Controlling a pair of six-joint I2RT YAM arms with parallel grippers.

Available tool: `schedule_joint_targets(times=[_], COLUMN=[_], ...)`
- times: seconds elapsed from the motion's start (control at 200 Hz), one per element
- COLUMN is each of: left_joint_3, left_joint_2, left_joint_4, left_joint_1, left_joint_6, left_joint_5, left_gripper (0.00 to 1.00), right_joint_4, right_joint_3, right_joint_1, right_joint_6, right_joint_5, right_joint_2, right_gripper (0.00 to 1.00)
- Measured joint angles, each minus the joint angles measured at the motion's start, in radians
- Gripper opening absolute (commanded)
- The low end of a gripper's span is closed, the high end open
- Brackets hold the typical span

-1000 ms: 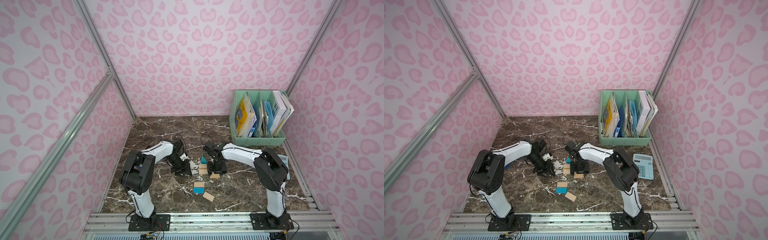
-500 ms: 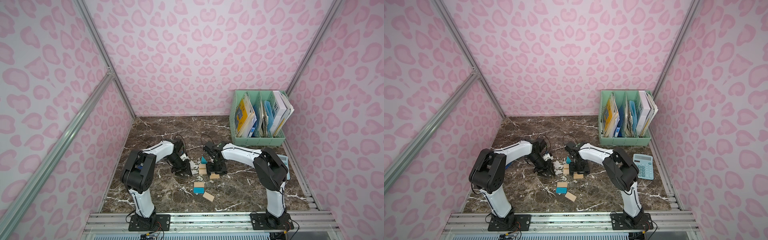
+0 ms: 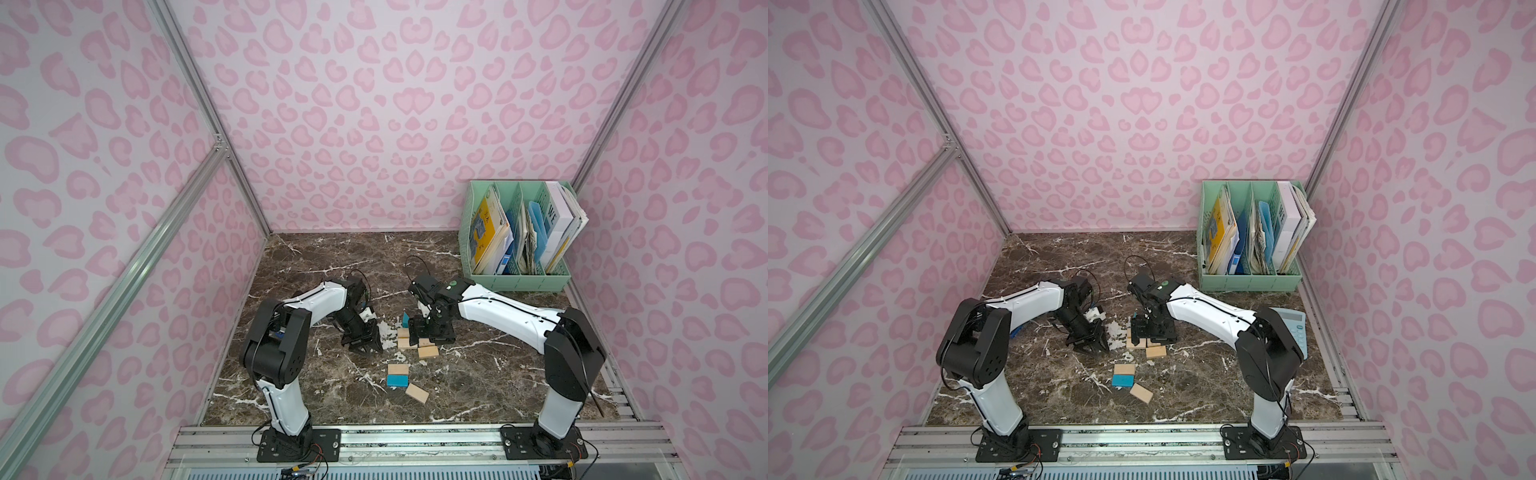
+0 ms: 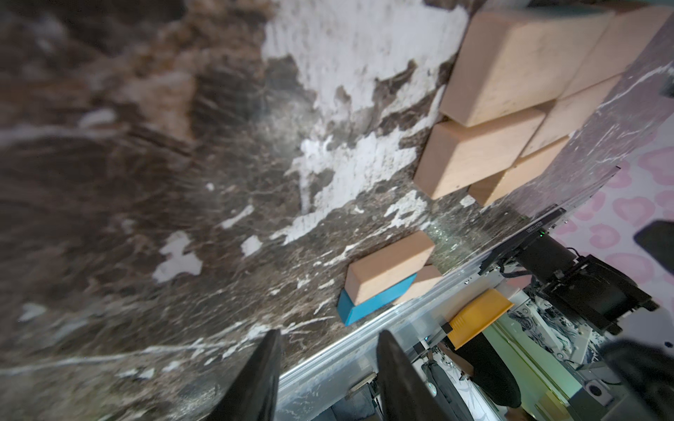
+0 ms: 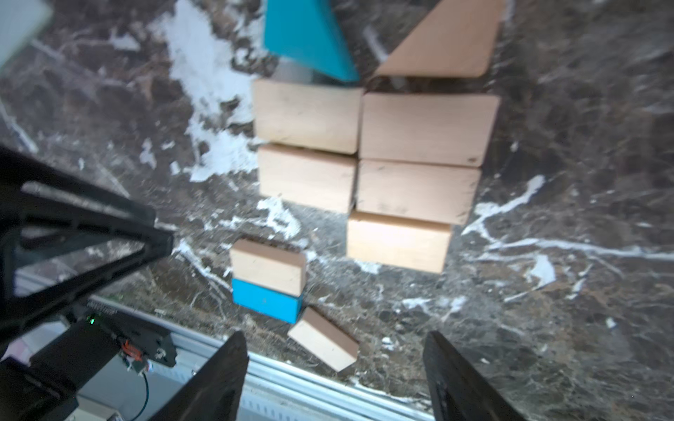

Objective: Assemble a carrot with building blocks
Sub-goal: Pick up the building block from the center of the board.

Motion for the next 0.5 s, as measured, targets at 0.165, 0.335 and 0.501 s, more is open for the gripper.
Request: schedule_joint_targets(times=[0.165, 0.335, 0.501], left_joint_3=[-0.024, 0.005, -0.025], left_joint_2=[-0.012, -0.001, -0.034], left_joint_4=[0.011, 0.020, 0.014], left_joint_1=[0.143, 0.170, 0.174], left_joint_6=[-0.058, -0.066, -0.076], left_joint_5=[-0.003, 0.001, 0.001], left_gripper=[0.45, 0.45, 0.45], right_joint_4=[-0.005, 0.025, 0.047], right_joint_3=[0.014, 0.024, 0.045], right_joint_1=[0.086, 0.125, 0.134], right_joint_6=[0.011, 0.018, 0.020], right_joint_5=[-0.047, -0.093, -0.099], right_joint_2=[0.088, 0.169, 0.217], right_gripper=[0.83, 0.83, 0.83])
